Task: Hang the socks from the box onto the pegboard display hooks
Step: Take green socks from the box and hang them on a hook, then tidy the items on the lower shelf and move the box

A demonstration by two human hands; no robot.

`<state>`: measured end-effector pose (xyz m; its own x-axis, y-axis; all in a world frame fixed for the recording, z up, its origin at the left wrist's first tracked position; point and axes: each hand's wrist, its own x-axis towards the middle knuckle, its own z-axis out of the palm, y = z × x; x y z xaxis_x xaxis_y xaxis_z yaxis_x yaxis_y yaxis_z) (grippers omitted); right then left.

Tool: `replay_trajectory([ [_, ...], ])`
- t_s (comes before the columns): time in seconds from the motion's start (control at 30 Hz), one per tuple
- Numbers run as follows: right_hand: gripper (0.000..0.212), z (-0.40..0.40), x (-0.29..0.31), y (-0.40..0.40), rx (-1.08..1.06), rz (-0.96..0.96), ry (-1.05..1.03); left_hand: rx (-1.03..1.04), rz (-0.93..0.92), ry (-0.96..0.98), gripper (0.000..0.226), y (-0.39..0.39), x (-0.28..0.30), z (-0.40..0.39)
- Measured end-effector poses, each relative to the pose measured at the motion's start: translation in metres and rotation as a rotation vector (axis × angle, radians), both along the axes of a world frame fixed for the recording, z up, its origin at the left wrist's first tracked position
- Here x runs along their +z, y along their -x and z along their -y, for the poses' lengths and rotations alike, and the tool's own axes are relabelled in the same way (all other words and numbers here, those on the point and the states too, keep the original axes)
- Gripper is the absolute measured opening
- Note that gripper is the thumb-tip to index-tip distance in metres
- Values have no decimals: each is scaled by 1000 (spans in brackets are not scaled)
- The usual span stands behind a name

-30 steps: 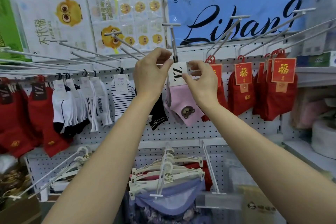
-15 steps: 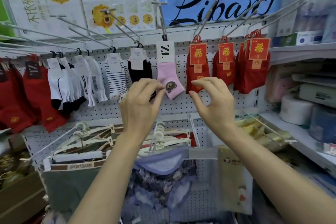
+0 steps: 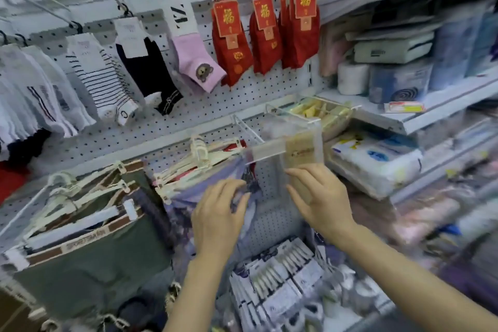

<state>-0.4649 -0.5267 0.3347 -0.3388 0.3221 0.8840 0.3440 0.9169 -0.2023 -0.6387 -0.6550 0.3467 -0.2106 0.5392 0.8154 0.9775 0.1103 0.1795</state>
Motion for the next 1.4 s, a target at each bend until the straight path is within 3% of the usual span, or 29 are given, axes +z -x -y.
replay_trajectory([
  [0.37, 19, 65, -168, -113, -300, 255, 353, -214, 157, 652, 31, -81, -160, 6],
  [0.6, 15, 69, -228, -201, -497, 420, 590, -433, 64, 875, 37, -162, -218, -29],
  [0.8, 18, 53, -264, -289, -602, 500, 772, -615, 9, 958, 50, -245, -262, -75],
  [0.9, 9, 42, -276, -334, -643, 496, 835, -646, -12, 1008, 52, -295, -271, -101],
  [1.07, 13, 12, -282, -399, -729, 483, 924, -698, 35, 1085, 35, -366, -282, -147],
  [1.27, 27, -59, -273, -460, -839, 411, 963, -802, 18, 1100, 36, -435, -281, -235],
  [1.4, 24, -110, -260, -477, -857, 394, 906, -806, 64, 978, 32, -456, -272, -295],
])
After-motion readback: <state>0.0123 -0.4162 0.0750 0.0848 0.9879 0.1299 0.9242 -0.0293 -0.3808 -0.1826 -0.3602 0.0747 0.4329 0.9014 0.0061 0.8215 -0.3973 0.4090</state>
